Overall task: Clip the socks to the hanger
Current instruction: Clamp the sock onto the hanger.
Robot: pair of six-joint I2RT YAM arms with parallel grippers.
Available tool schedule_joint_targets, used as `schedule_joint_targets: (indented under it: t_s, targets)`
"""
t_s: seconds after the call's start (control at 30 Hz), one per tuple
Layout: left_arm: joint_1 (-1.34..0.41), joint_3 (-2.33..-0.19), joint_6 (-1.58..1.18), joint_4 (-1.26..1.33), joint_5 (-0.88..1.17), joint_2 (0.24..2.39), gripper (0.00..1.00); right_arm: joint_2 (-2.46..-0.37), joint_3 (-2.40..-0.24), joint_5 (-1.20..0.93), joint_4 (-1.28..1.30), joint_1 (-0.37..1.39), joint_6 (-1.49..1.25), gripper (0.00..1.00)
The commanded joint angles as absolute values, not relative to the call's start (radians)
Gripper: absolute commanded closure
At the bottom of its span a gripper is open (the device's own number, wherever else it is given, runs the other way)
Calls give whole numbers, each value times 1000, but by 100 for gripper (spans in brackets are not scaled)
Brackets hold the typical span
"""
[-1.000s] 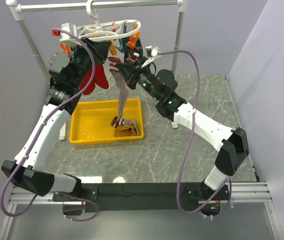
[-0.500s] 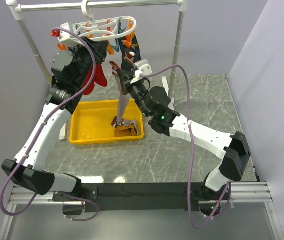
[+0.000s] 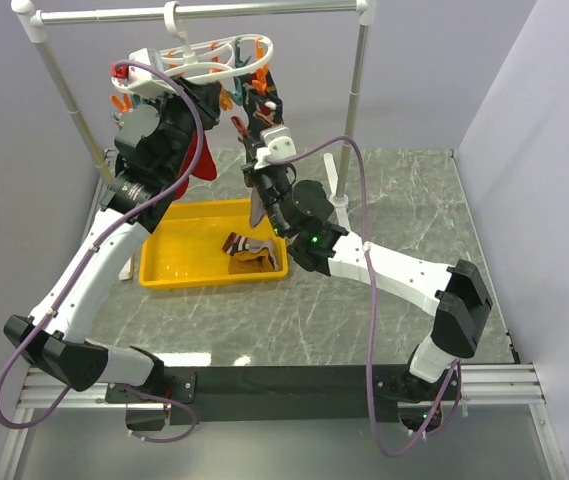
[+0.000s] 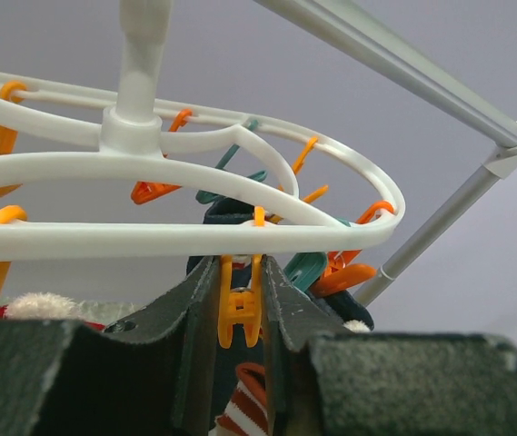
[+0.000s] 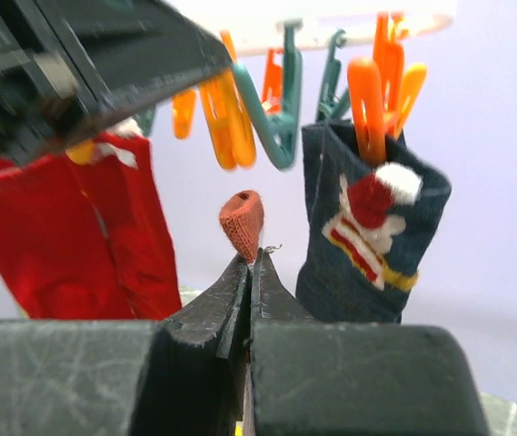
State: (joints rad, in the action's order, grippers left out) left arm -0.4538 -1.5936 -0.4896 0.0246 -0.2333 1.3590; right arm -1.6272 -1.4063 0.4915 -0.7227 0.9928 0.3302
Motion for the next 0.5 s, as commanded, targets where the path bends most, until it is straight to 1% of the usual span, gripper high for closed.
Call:
schedule_joint_targets:
  t_s: [0.0, 0.47]
  targets:
    - [-462, -1657, -472, 64, -275, 1364, 74, -1634, -1450, 548, -773, 1002, 357, 100]
    - [-492, -1672, -502, 32, -327, 1373, 74, -1697, -1509, 588, -795, 1005, 321, 100]
